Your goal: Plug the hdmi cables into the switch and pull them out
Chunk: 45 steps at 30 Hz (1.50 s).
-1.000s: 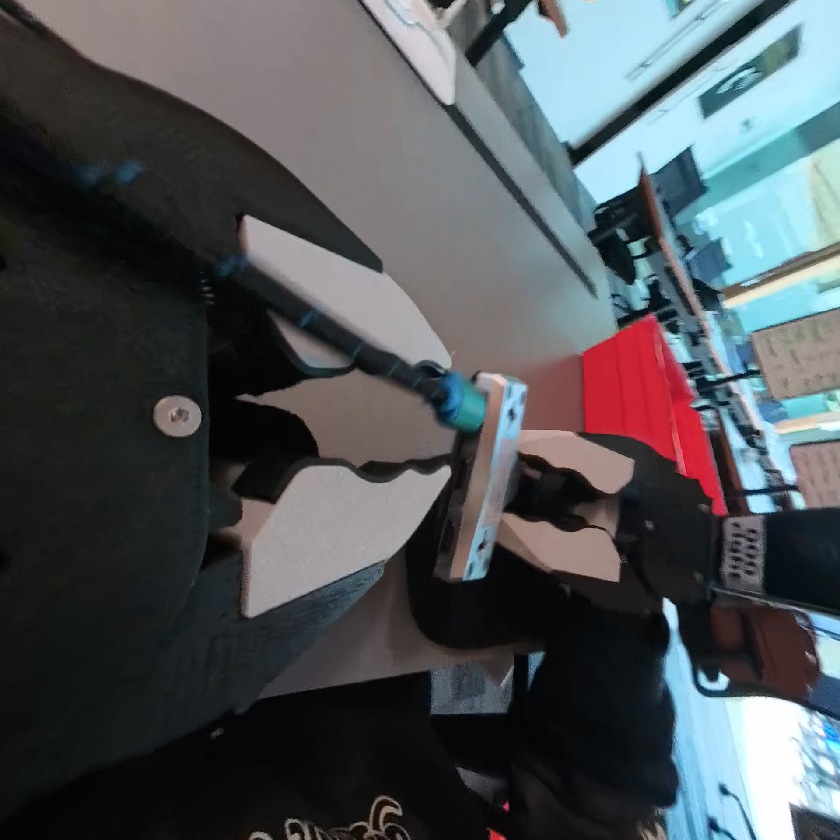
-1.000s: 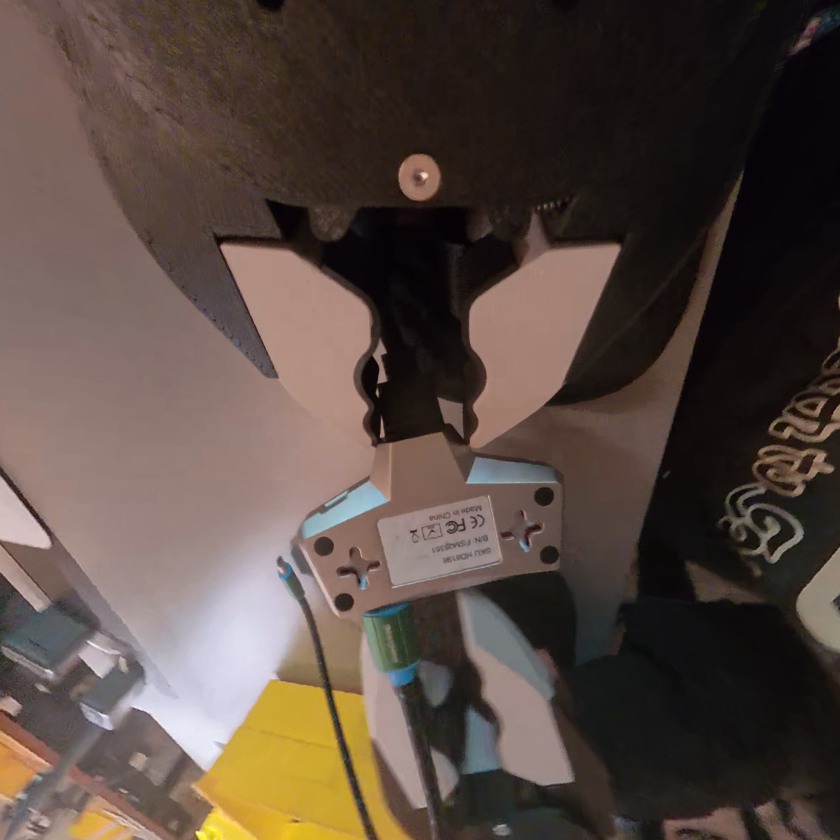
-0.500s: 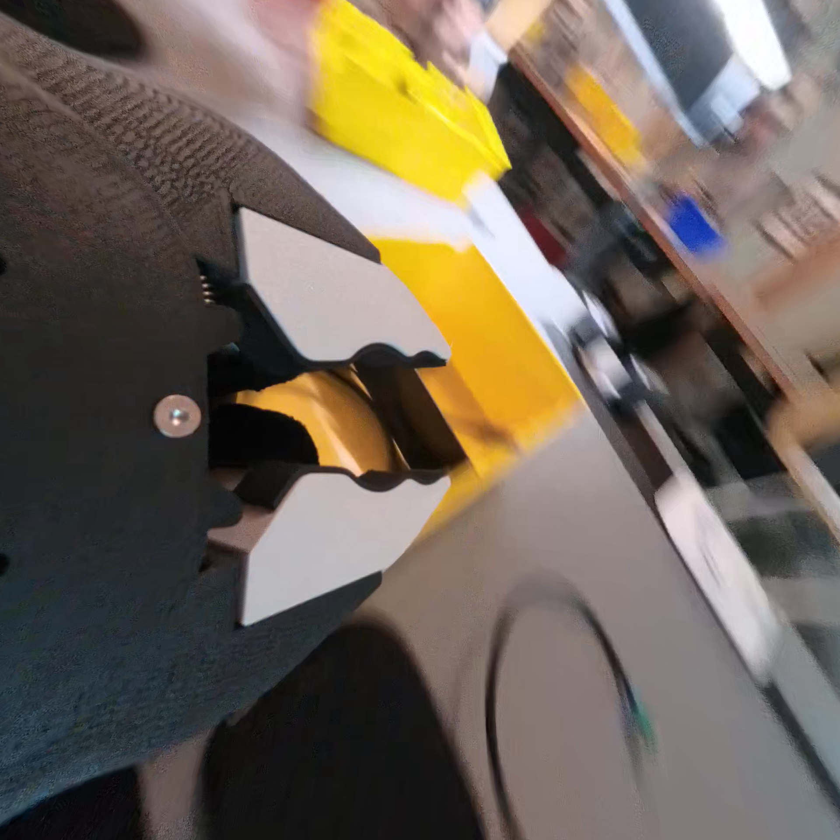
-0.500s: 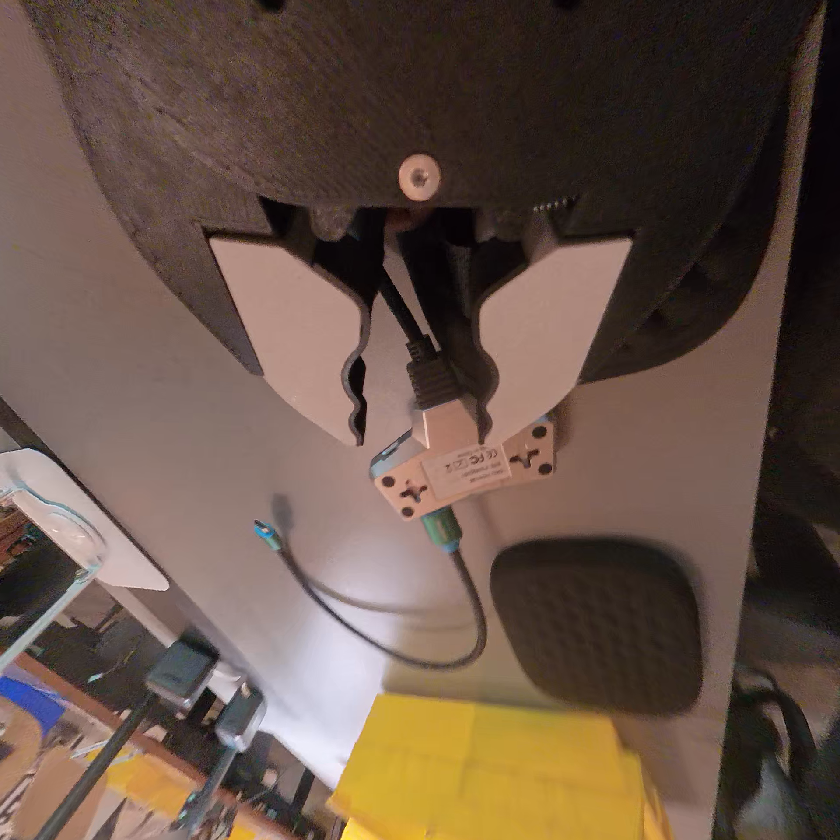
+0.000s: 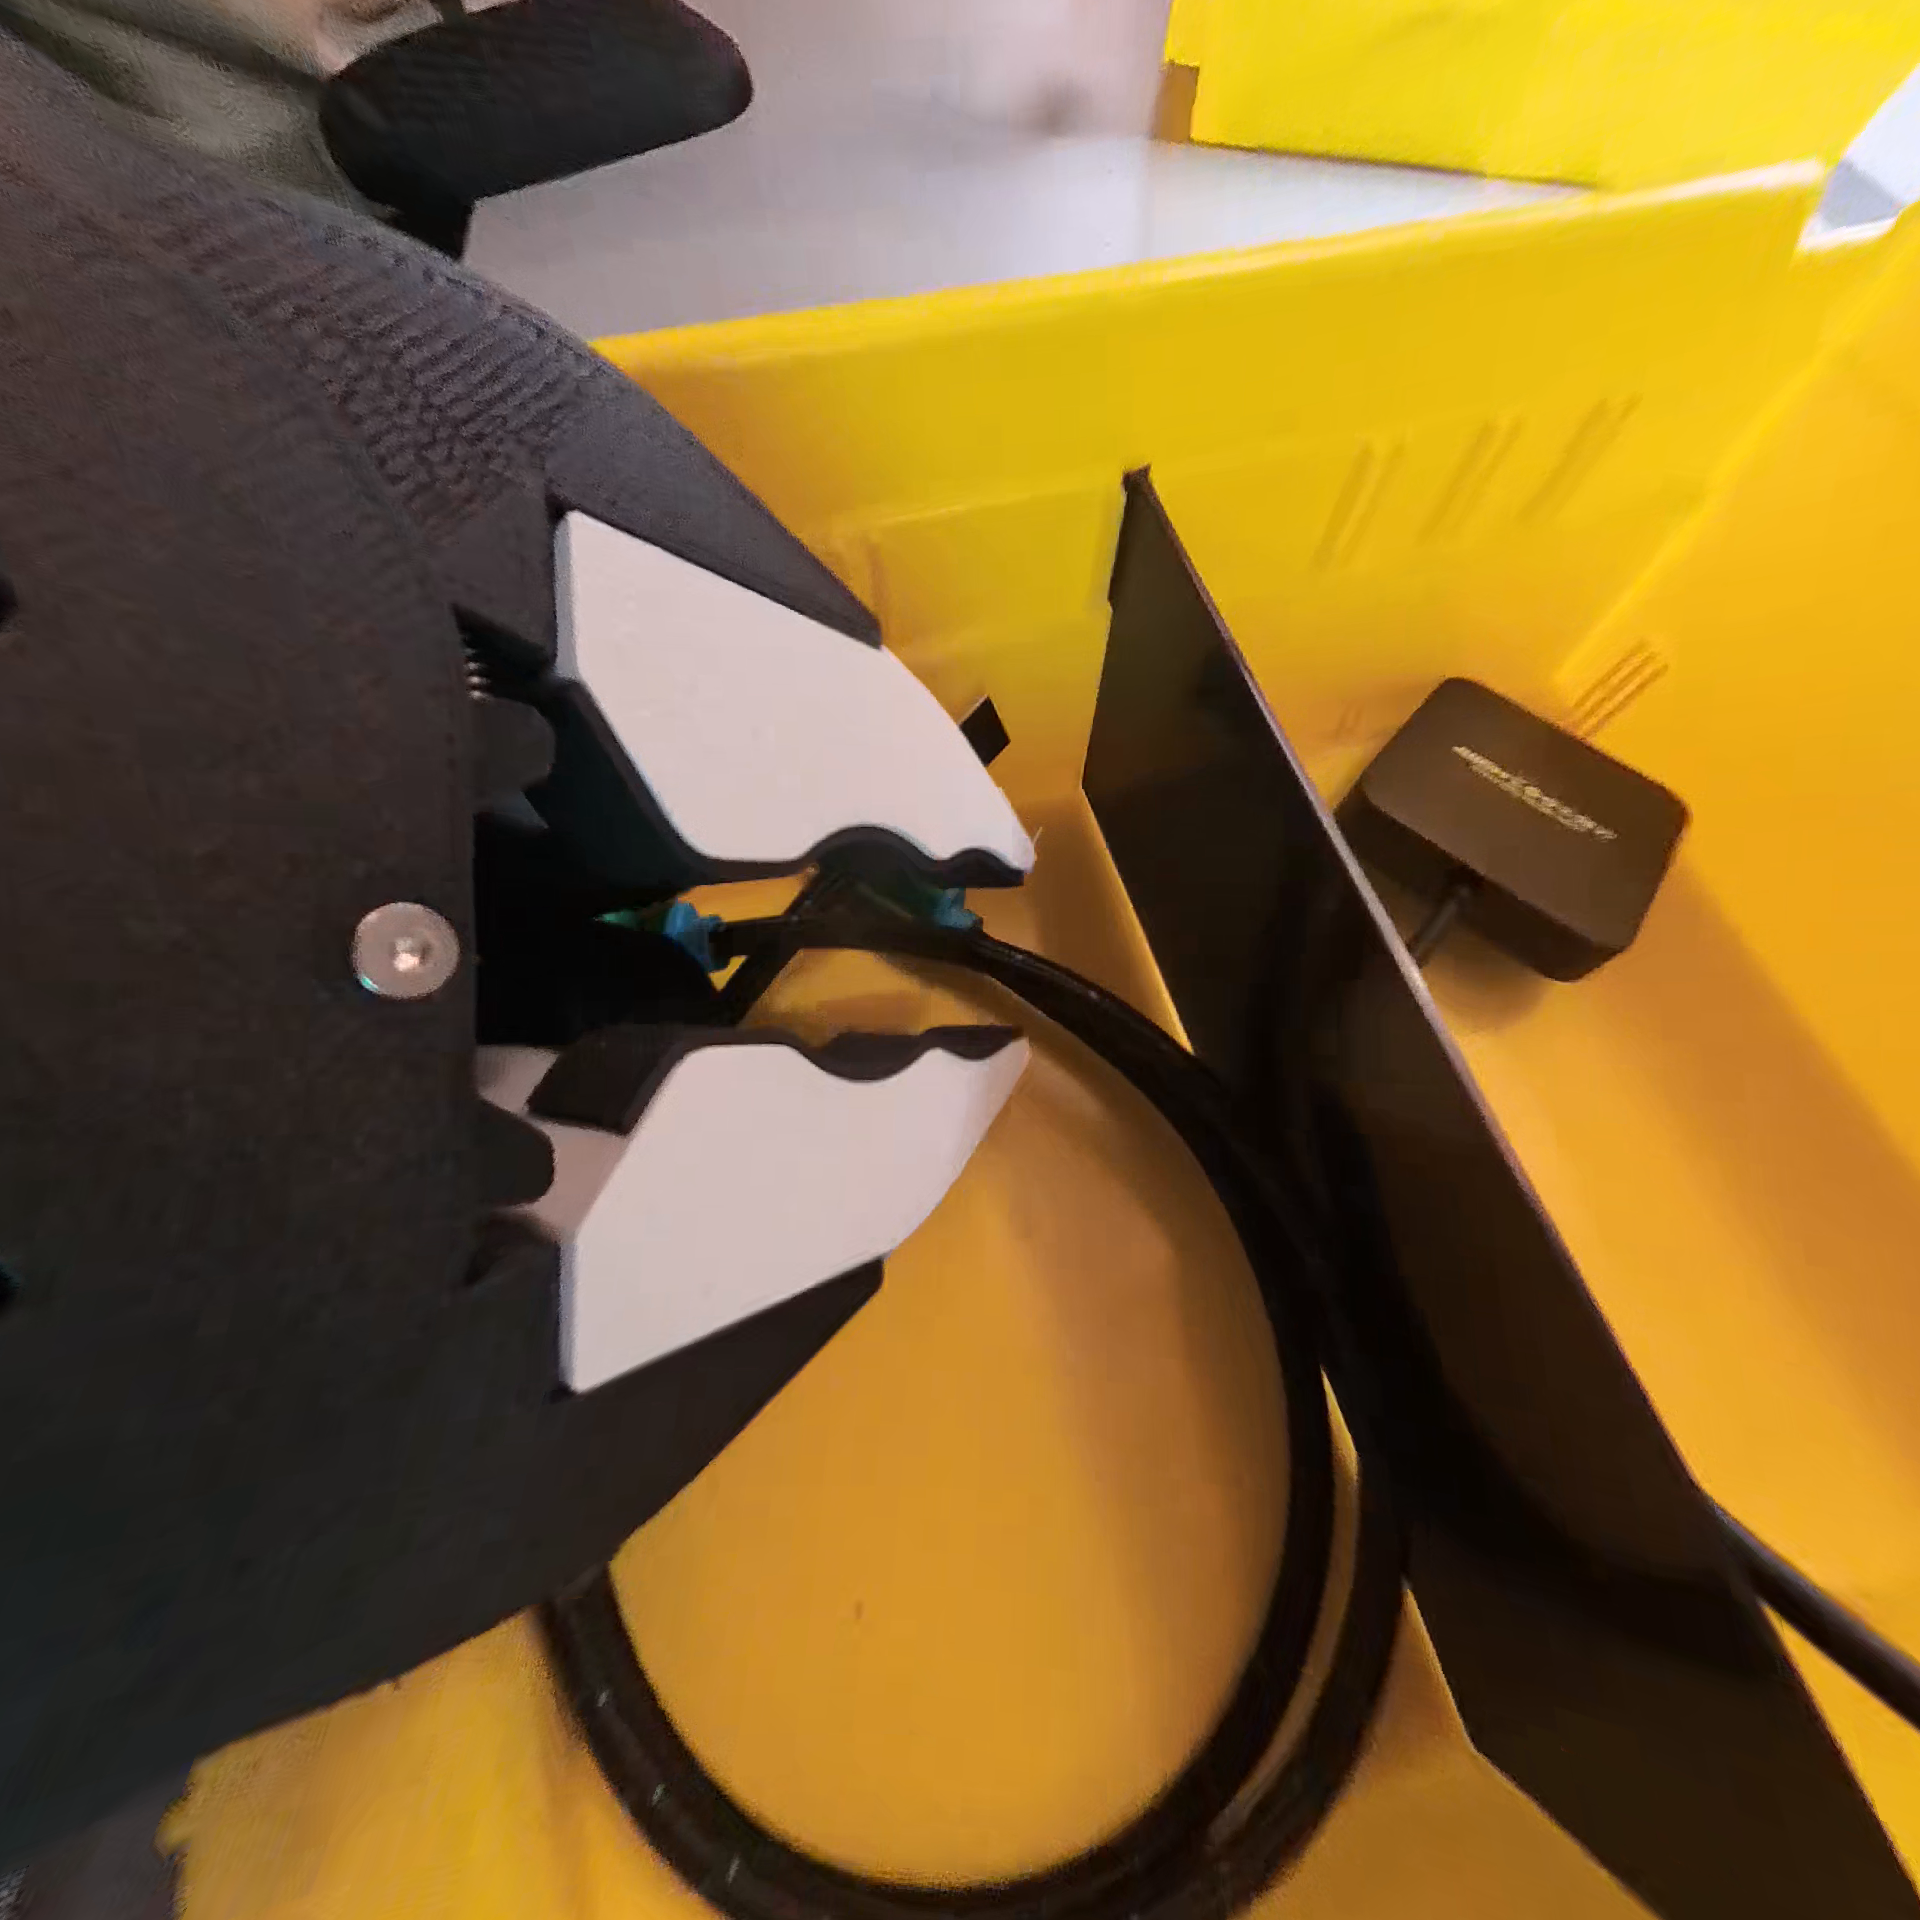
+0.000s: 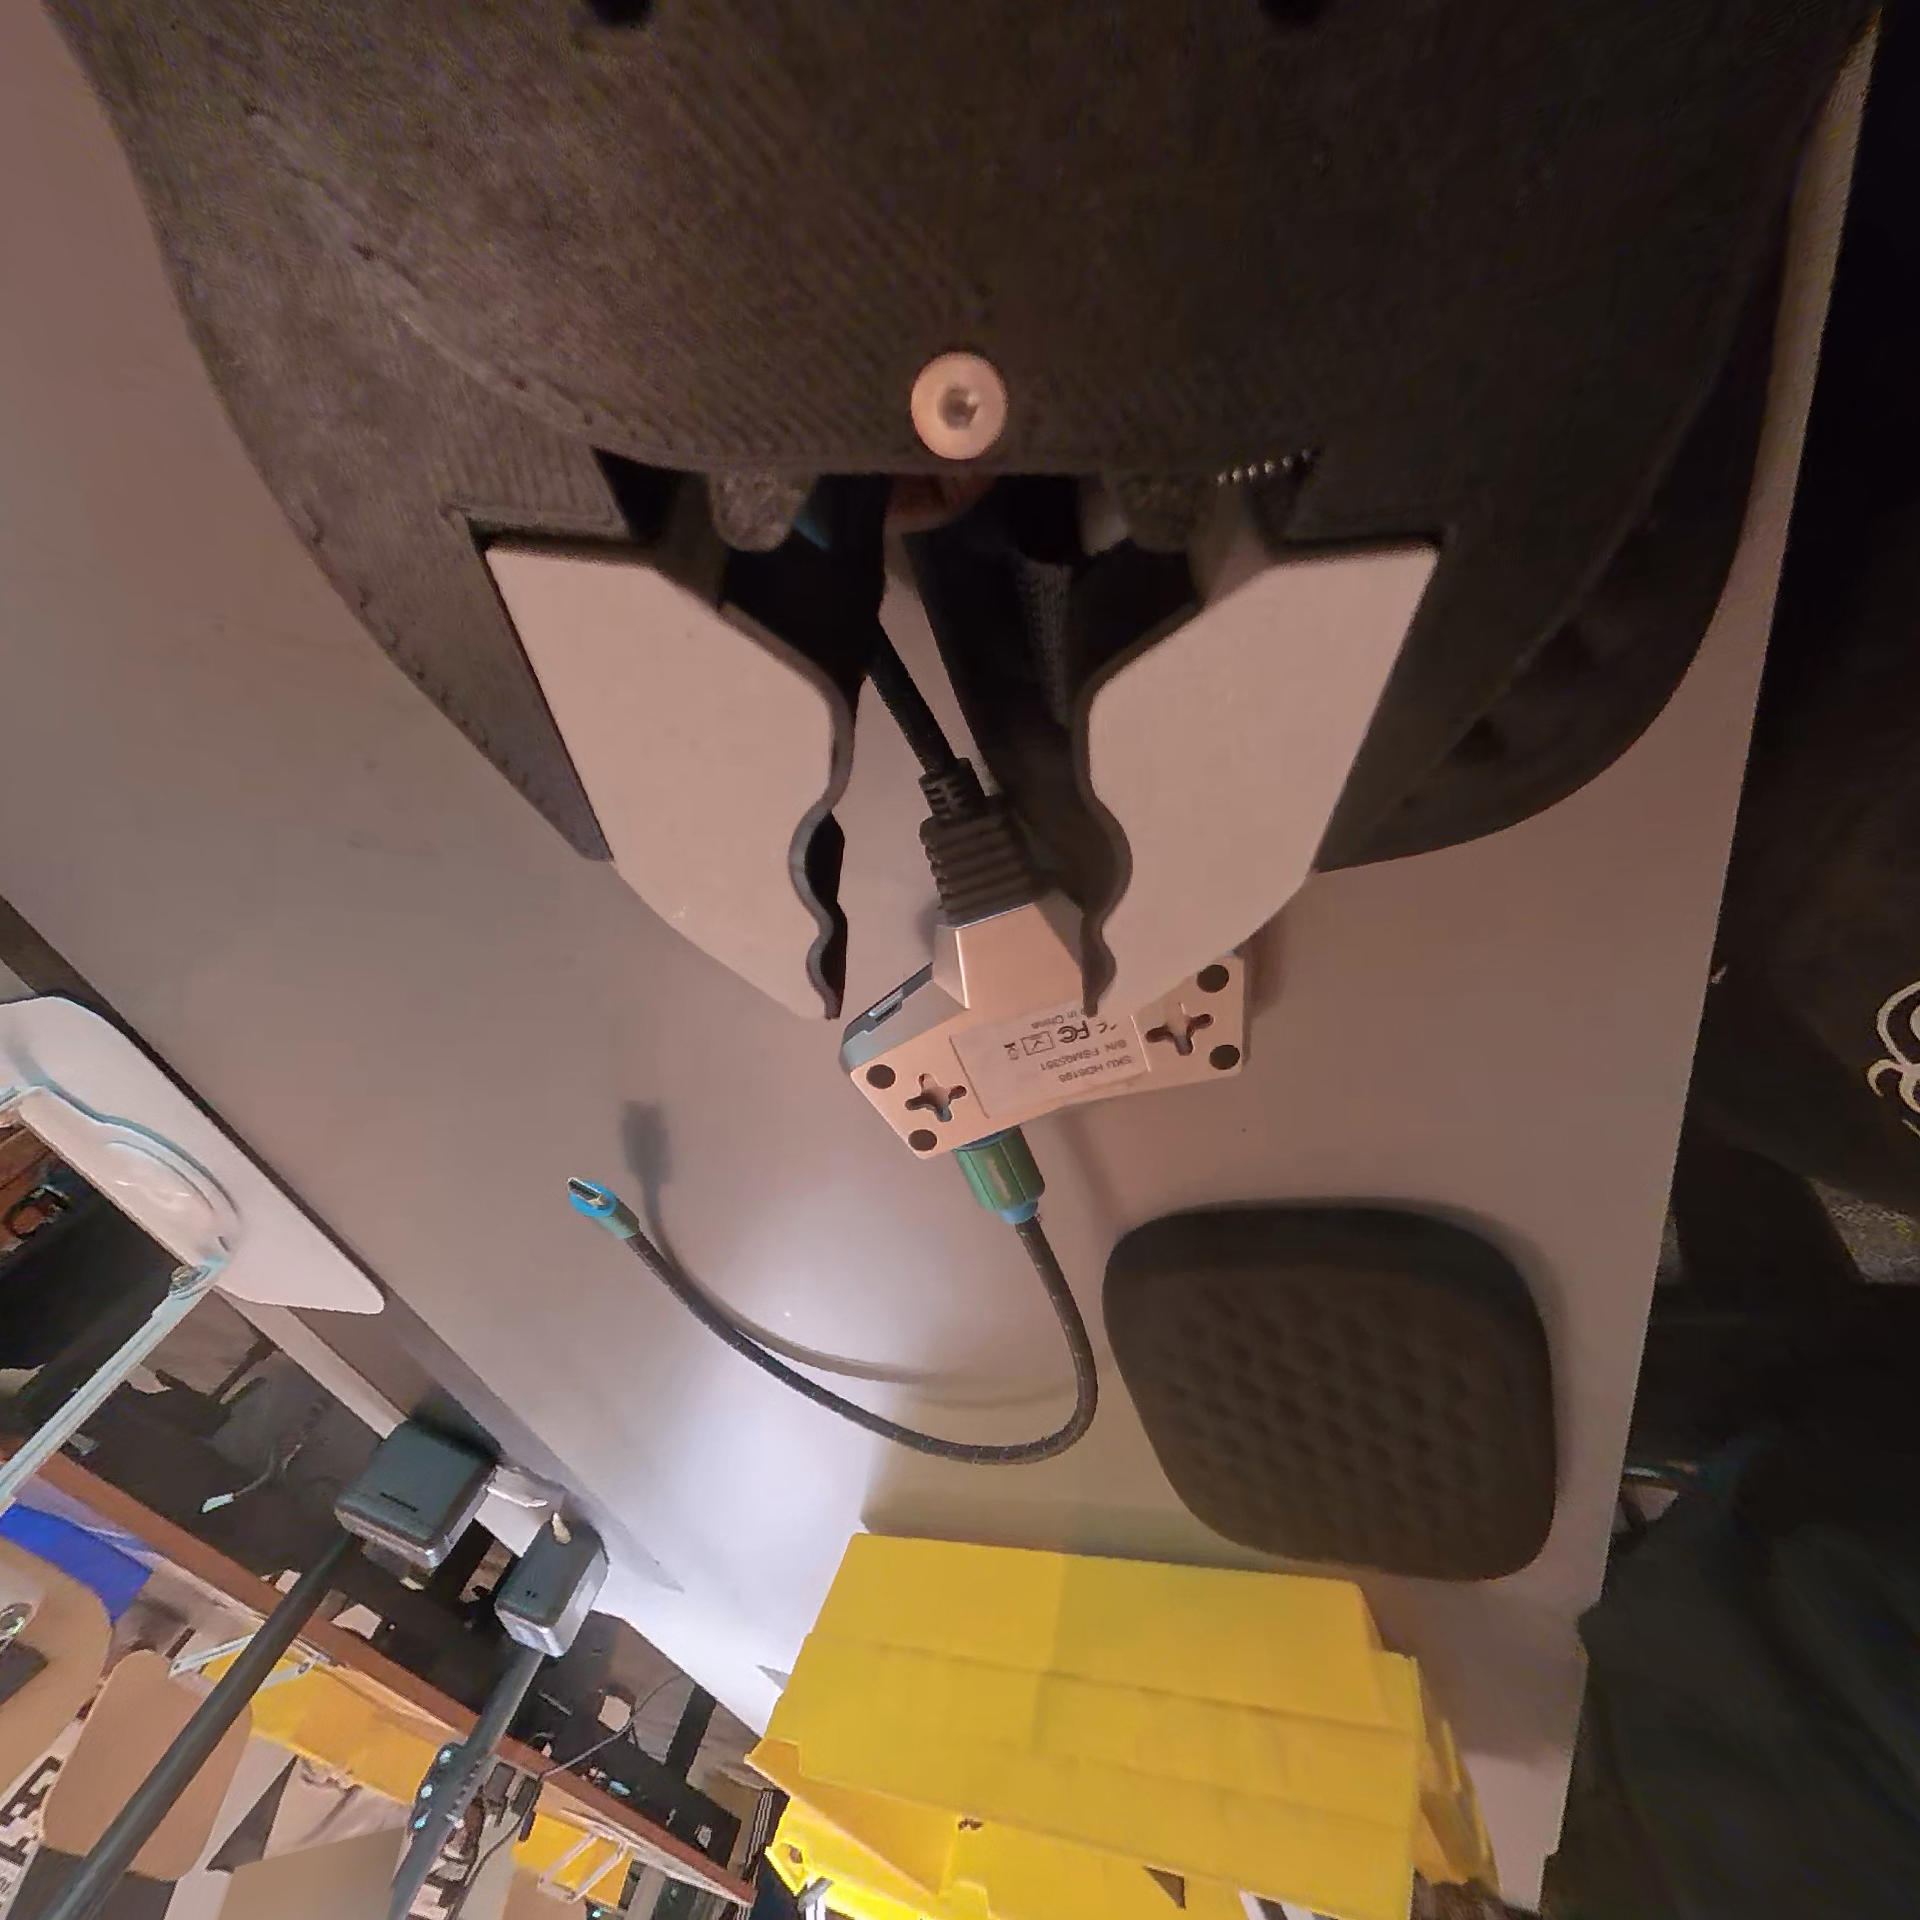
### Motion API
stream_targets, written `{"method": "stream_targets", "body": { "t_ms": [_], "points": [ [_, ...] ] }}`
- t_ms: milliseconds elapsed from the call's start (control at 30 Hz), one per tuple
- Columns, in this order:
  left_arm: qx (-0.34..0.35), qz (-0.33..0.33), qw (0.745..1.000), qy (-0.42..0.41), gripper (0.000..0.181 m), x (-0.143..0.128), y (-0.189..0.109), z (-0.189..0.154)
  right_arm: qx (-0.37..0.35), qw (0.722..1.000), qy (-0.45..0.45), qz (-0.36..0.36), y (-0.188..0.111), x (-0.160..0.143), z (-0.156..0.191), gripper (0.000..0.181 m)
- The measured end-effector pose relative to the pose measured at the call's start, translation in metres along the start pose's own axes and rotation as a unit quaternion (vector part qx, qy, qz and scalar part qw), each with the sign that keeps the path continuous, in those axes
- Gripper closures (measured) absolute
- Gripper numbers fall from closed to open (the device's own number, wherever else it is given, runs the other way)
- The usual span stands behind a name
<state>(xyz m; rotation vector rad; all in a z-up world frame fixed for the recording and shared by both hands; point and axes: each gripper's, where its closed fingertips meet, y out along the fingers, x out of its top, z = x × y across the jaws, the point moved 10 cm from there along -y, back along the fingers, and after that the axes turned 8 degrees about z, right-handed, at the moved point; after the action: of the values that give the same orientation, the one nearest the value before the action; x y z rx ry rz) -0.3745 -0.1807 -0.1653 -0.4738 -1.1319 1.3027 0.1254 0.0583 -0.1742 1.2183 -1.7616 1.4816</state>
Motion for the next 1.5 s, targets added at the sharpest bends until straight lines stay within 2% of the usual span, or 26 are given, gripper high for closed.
{"method": "stream_targets", "body": {
  "t_ms": [67,167,300,367,433,500,567,667,800,900,967,1033,1067,1100,1133,1167,1233,1300,1433,1500],
  "points": [
    [-0.005,0.025,1.000,0.004,0.165,-0.003,0.006,0.000,0.000,1.000,0.002,-0.002,0.000,0.000,0.000,0.138],
    [-0.019,-0.013,1.000,-0.018,0.173,-0.002,-0.009,0.004,-0.002,1.000,-0.001,-0.001,-0.001,0.000,0.000,0.139],
    [0.023,-0.169,0.982,-0.076,0.173,-0.002,-0.062,0.015,-0.003,1.000,-0.003,0.002,0.000,0.000,0.001,0.139],
    [0.059,-0.266,0.955,-0.117,0.174,-0.002,-0.089,0.020,-0.005,1.000,-0.004,0.001,0.000,0.000,0.001,0.140],
    [0.083,-0.360,0.915,-0.161,0.174,-0.003,-0.109,0.024,-0.006,1.000,-0.004,-0.001,-0.001,0.000,0.000,0.140],
    [0.085,-0.458,0.861,-0.205,0.174,-0.003,-0.126,0.025,-0.006,1.000,0.000,-0.006,-0.002,0.001,0.000,0.140],
    [0.038,-0.549,0.801,-0.236,0.175,0.001,-0.141,0.019,-0.012,1.000,0.006,-0.020,-0.004,0.003,-0.003,0.139],
    [-0.075,-0.653,0.703,-0.271,0.175,0.014,-0.159,0.003,-0.027,0.994,0.016,-0.105,-0.012,0.015,-0.004,0.137],
    [-0.264,-0.714,0.600,-0.246,0.174,0.046,-0.175,-0.037,-0.014,0.973,0.037,-0.226,-0.026,0.044,0.001,0.139],
    [-0.437,-0.722,0.482,-0.236,0.175,0.072,-0.183,-0.081,-0.039,0.965,0.031,-0.258,-0.030,0.060,0.009,0.139],
    [-0.568,-0.689,0.383,-0.237,0.176,0.087,-0.185,-0.118,-0.081,0.956,0.013,-0.281,-0.025,0.063,0.018,0.139],
    [-0.678,-0.630,0.283,-0.252,0.176,0.101,-0.181,-0.157,-0.125,0.944,-0.019,-0.304,-0.016,0.063,0.030,0.137],
    [-0.711,-0.600,0.249,-0.269,0.176,0.106,-0.176,-0.177,-0.141,0.937,-0.035,-0.316,-0.011,0.063,0.036,0.137],
    [-0.732,-0.574,0.228,-0.287,0.176,0.111,-0.170,-0.196,-0.159,0.930,-0.049,-0.328,-0.008,0.063,0.042,0.135],
    [-0.746,-0.549,0.219,-0.306,0.176,0.114,-0.162,-0.215,-0.177,0.922,-0.061,-0.339,-0.005,0.062,0.048,0.135],
    [-0.755,-0.527,0.222,-0.321,0.176,0.117,-0.155,-0.232,-0.194,0.913,-0.081,-0.348,-0.002,0.061,0.054,0.135],
    [-0.759,-0.506,0.250,-0.325,0.176,0.121,-0.143,-0.259,-0.240,0.895,-0.131,-0.352,0.002,0.058,0.063,0.135],
    [-0.744,-0.513,0.283,-0.321,0.176,0.120,-0.135,-0.278,-0.264,0.886,-0.168,-0.342,0.003,0.060,0.070,0.134],
    [-0.704,-0.551,0.343,-0.287,0.176,0.115,-0.133,-0.297,-0.281,0.899,-0.166,-0.293,0.013,0.058,0.068,0.133],
    [-0.694,-0.575,0.345,-0.260,0.175,0.112,-0.138,-0.300,-0.261,0.915,-0.130,-0.278,0.015,0.057,0.064,0.133]
  ]
}}
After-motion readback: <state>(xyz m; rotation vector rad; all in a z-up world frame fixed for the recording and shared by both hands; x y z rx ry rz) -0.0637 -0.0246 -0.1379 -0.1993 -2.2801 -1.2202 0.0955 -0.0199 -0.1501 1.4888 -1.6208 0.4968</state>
